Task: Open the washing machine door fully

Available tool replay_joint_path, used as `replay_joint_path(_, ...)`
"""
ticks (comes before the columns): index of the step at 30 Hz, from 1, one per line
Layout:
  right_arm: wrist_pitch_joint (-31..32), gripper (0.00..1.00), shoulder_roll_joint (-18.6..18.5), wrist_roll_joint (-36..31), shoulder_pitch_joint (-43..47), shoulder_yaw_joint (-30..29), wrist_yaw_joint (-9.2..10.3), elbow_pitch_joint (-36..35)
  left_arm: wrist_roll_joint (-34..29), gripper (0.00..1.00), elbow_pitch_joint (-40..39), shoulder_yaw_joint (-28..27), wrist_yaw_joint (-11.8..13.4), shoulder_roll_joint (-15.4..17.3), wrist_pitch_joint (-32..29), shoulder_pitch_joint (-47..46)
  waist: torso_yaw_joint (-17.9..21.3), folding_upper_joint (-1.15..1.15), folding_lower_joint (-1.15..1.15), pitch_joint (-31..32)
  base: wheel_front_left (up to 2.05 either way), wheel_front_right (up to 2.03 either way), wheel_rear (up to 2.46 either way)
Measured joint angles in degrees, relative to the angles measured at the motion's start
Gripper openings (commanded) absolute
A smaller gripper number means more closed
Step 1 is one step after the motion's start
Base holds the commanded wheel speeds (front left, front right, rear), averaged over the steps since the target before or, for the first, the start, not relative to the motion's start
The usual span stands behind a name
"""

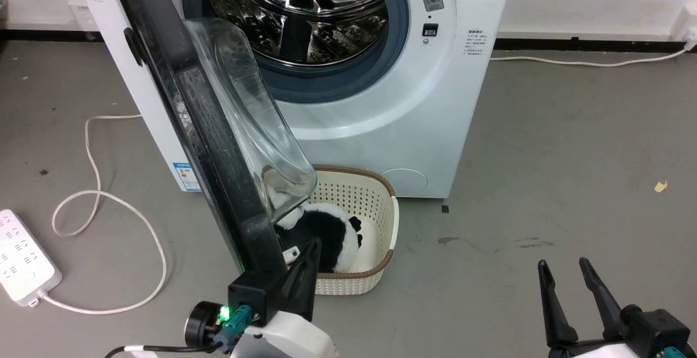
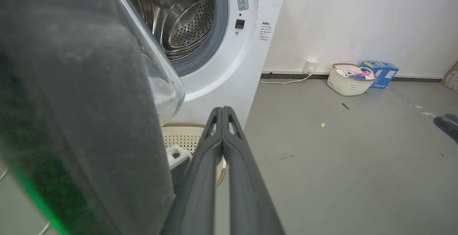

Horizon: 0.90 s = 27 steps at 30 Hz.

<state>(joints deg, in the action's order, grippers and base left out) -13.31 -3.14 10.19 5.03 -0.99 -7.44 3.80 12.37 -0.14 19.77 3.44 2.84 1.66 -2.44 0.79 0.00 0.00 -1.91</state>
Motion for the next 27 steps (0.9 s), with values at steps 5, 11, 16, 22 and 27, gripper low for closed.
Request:
replay_joint_path(5, -0.20, 1.00, 0.00, 0.42, -0.01, 0.16, 0.00, 0.67, 0.76, 0.00, 2.99, -1.52, 0.51, 0.19, 1.29, -0.14, -0.90, 0.00, 0.00, 0.24, 0.00, 0.00, 0.00)
replay_joint_path(11, -0.24, 1.00, 0.00, 0.42, 0.07, 0.59, 0.01, 0.98, 1.94, 0.00, 4.68, -2.34, 0.52, 0.65, 2.00, -0.01, -3.23, 0.00, 0.00, 1.45, 0.00, 0.00, 0.00)
replay_joint_path(16, -0.16, 1.00, 0.01, 0.48, 0.48, 1.20, 0.01, 0.98, 3.46, 0.00, 4.30, -5.27, 1.86, 2.79, 2.43, 1.29, -9.36, 0.00, 0.00, 3.03, 0.00, 0.00, 0.00)
replay_joint_path(22, 0.34, 1.00, 0.03, 0.40, 0.62, 1.70, 0.01, 0.27, 4.47, 0.00, 3.23, -8.21, 2.52, 5.06, 2.42, 1.31, -14.16, 0.00, -0.01, 2.94, 0.00, 0.00, 0.00)
replay_joint_path(27, 2.07, 1.00, 0.05, -0.92, 0.27, 2.46, 0.00, -1.66, 5.55, 0.00, 3.11, -11.43, 2.50, 7.61, 2.44, -0.35, -16.75, 0.00, 0.00, -0.01, 0.00, 0.00, 0.00)
